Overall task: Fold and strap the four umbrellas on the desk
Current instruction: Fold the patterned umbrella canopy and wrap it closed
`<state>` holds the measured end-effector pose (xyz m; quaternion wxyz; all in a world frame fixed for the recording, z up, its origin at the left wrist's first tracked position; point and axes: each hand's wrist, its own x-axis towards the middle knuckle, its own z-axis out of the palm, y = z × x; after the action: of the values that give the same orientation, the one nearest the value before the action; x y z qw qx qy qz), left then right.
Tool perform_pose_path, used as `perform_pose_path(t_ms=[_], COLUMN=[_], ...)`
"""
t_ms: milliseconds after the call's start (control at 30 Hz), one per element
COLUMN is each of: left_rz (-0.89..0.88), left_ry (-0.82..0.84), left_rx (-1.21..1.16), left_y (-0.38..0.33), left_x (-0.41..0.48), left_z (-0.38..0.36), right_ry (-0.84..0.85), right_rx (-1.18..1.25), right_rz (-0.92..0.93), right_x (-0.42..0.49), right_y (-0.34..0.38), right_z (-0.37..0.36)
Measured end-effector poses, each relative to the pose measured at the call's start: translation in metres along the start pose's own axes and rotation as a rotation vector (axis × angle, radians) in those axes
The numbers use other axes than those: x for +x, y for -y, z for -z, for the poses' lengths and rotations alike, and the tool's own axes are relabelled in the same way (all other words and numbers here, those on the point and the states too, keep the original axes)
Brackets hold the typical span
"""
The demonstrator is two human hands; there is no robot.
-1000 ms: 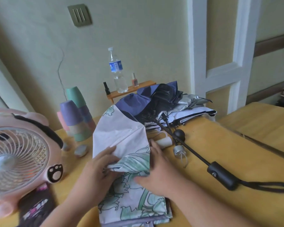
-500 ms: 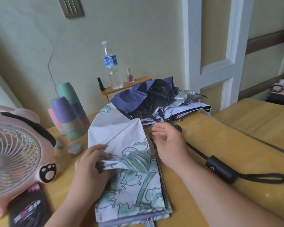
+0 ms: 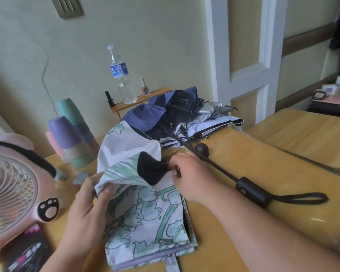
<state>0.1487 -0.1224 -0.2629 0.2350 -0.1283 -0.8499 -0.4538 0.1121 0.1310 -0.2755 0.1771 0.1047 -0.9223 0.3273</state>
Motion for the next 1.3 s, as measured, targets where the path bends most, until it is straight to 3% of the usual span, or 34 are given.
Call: perform_pose_path(t_ms=[100,267,500,633,733,867,1133,1300], left_rz=[-0.017,0.120,0.117,0.043,-0.117,-0.190,-0.132,-0.100], left_ry=[0.008,0.130,0.082,0.063,0.060,0.076,0.129,0.162], left_rx=[0.057,0.228,0.345,0.355,0.365,0.342,0.253,0.266], left_y=[-0.001,0.005,0.015,0.022,0.026,0.025,0.016,0.014], left_x=[0.000,0.006,0.014,0.015,0.017,0.016,0.006,0.002], left_z=[0.003,0.000,-0.003,-0.003,-0.006,-0.006,0.000,0.003], right_ry=[-0.010,-0.022,0.010,0.001,-0.042,-0.120,-0.123,-0.151], right_rx=[-0.009,-0.095,-0.279,-0.199,0.000,0.229,0.208,0.160], right_rz=[0.002,-0.041,-0.079,-0.112,-0.123,-0.111,-0.015,-0.046], right_x=[0.002,0.004,0.006,0.007,0.008,0.007,0.010,0.010], right_y=[0.002,0.004,0.012,0.010,0.004,0.002,0.004,0.004], right_z=[0.000,-0.003,-0.006,-0.006,-0.007,-0.005,-0.006,-0.005])
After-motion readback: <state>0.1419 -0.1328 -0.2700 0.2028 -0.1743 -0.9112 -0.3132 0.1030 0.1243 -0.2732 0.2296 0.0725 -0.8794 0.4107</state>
